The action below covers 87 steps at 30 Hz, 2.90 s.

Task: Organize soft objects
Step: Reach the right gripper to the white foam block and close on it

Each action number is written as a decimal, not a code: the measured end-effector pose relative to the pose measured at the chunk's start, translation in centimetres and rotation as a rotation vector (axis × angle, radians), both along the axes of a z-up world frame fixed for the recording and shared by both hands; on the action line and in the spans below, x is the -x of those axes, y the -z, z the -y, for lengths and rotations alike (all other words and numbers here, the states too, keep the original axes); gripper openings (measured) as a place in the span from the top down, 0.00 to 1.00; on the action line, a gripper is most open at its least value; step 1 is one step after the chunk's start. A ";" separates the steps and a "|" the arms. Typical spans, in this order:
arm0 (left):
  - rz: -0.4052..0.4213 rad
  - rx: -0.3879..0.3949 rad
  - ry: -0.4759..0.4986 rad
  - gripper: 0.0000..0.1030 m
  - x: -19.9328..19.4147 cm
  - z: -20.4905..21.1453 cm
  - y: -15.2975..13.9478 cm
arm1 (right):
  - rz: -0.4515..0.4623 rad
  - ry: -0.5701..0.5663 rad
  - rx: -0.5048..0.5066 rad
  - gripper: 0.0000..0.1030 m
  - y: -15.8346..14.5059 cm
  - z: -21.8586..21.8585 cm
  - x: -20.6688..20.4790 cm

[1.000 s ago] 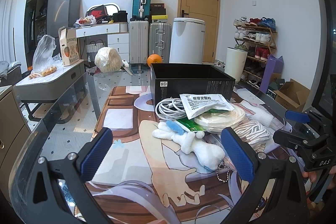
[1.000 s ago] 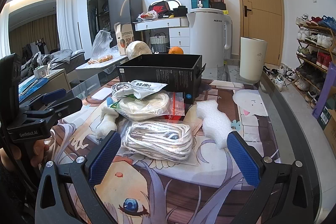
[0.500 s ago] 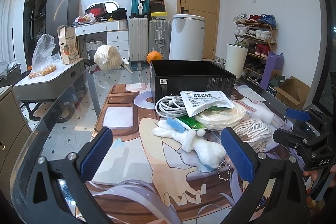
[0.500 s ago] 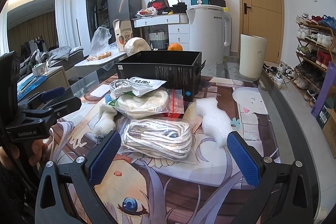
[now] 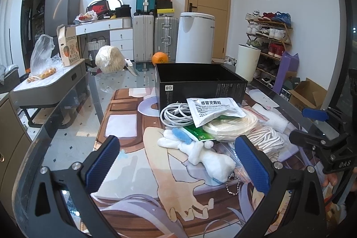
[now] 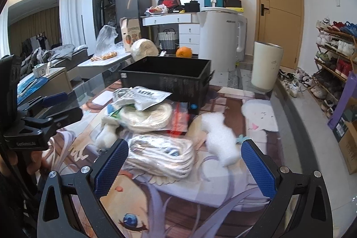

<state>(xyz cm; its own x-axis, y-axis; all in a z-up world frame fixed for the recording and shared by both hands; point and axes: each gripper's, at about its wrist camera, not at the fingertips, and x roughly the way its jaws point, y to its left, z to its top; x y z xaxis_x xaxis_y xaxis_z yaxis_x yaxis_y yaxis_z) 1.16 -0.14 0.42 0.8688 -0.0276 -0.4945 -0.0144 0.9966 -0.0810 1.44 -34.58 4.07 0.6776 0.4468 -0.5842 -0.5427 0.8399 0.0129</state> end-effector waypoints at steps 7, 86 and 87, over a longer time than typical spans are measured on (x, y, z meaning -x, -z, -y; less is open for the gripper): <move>-0.012 0.022 -0.007 0.00 -0.5 -0.5 -0.7 | -0.007 0.023 0.019 0.00 -1.2 1.1 -1.3; -0.260 -0.034 0.065 0.00 -5.8 1.5 2.2 | -0.155 0.001 0.110 0.63 0.3 0.7 -6.0; -0.274 -0.037 0.054 0.00 -6.0 1.4 2.4 | -0.154 0.000 0.111 0.63 0.4 0.6 -6.1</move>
